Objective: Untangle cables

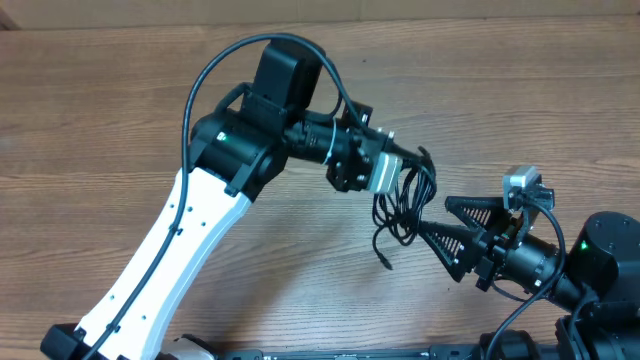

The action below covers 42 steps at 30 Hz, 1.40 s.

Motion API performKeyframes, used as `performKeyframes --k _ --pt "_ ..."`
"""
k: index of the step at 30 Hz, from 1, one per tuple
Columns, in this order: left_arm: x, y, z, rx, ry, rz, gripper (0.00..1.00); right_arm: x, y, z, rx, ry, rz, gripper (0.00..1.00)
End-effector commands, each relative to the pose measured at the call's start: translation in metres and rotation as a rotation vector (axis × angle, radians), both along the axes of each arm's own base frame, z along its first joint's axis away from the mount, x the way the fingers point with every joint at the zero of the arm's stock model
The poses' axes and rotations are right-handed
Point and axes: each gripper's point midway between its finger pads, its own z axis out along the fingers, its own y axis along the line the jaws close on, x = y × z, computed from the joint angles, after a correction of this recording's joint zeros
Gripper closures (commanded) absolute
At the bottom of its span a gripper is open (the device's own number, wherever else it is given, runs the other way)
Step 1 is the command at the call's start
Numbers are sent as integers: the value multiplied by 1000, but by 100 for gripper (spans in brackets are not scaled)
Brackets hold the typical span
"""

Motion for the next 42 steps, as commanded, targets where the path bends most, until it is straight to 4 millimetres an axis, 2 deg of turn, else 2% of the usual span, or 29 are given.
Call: performKeyframes --k 1,5,10,16,18,20,23,26,29,36,42 --pt "7 -2 16 -17 111 76 96 -2 1 5 0 -12 3 24" --pt "23 0 12 10 175 193 96 6 -8 -1 -30 0 -63 24" --pt "35 6 10 20 253 271 96 17 -20 -6 -68 -2 -152 24" --pt "50 24 16 -2 360 365 96 38 -56 -18 -119 53 -407 24" --pt "58 33 18 -12 404 406 96 40 -61 -19 -107 73 -448 20" --pt "66 41 19 -23 457 449 96 38 -56 -16 -94 68 -422 20" --pt "75 47 17 -28 533 525 96 30 -36 -6 -38 47 -296 20" --pt "70 39 17 -23 538 511 96 27 -28 1 -14 24 -247 16" --pt "67 33 15 -14 529 516 96 25 -22 9 7 -2 -204 16" --pt "58 20 13 4 515 507 96 28 -20 17 18 -39 -189 35" --pt "52 13 13 10 515 486 96 44 -18 12 11 -20 -188 47"
